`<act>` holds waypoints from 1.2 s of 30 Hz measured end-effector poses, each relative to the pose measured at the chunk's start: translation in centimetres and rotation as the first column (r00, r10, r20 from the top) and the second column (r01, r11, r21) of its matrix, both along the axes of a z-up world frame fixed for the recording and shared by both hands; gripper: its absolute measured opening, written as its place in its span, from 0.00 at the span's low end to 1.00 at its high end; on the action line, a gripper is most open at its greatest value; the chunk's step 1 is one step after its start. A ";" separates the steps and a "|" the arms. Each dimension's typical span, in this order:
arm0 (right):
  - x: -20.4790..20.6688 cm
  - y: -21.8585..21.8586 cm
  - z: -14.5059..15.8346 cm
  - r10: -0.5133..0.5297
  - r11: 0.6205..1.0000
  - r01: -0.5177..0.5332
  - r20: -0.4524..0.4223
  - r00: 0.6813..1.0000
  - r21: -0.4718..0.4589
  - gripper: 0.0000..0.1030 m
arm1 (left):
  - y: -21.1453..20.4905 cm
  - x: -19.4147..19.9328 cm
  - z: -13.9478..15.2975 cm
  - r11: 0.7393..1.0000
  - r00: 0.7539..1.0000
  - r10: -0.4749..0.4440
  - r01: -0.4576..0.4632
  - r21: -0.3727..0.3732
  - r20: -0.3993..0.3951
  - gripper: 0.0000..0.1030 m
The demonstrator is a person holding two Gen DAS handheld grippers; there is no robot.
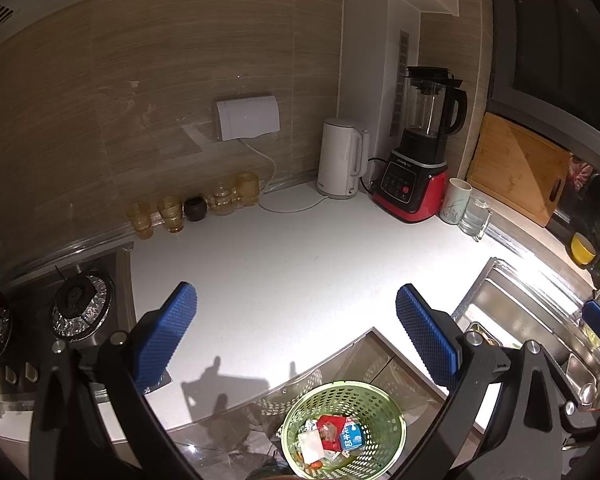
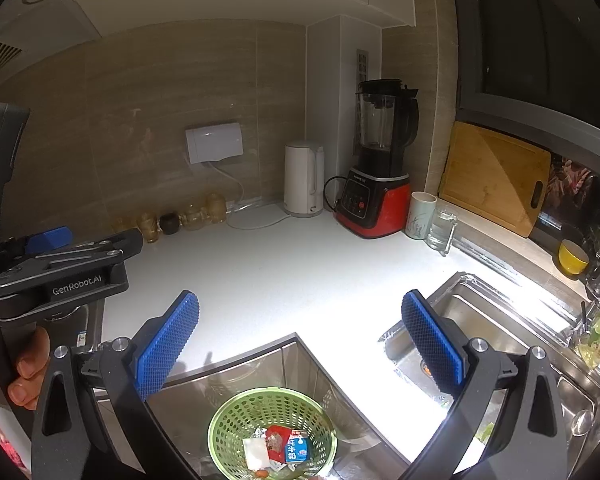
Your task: Collect trash
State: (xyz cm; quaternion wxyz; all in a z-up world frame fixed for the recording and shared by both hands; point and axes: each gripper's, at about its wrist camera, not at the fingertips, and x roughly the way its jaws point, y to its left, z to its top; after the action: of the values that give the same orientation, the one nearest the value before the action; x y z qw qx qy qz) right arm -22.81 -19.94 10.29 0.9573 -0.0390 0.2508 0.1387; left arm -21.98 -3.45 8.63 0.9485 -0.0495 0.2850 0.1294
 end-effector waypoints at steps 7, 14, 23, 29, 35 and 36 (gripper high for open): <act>0.3 -0.3 -0.1 -0.002 1.000 0.002 0.000 1.000 0.007 0.98 | -0.1 0.4 0.1 1.000 1.000 -0.017 0.017 0.013 -0.001 0.93; 0.5 -0.5 -0.2 -0.004 1.000 0.004 -0.004 1.000 0.005 0.98 | -0.5 0.6 0.0 1.000 1.000 -0.022 0.022 0.012 -0.007 0.93; 0.6 -0.7 -0.3 -0.008 1.000 0.008 -0.009 1.000 0.003 0.98 | -0.8 0.8 -0.2 1.000 1.000 -0.027 0.027 0.009 -0.014 0.93; 0.8 -0.7 -0.4 -0.010 1.000 0.010 -0.013 1.000 0.004 0.98 | -0.4 1.2 -0.4 1.000 0.999 -0.025 0.025 0.001 -0.019 0.93; 0.8 -0.8 -0.4 -0.009 1.000 0.009 -0.013 1.000 0.003 0.98 | -0.7 1.3 -0.5 0.999 0.999 -0.040 0.040 0.007 -0.023 0.93; 0.8 -0.8 -0.4 -0.009 1.000 0.009 -0.014 1.000 0.003 0.98 | -0.8 1.3 -0.5 0.999 0.999 -0.042 0.042 0.008 -0.025 0.93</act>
State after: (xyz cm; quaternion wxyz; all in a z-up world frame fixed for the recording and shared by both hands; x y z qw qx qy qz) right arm -22.04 -20.70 9.91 0.9562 -0.0353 0.2573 0.1349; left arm -20.64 -4.24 8.12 0.9476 -0.0381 0.2971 0.1112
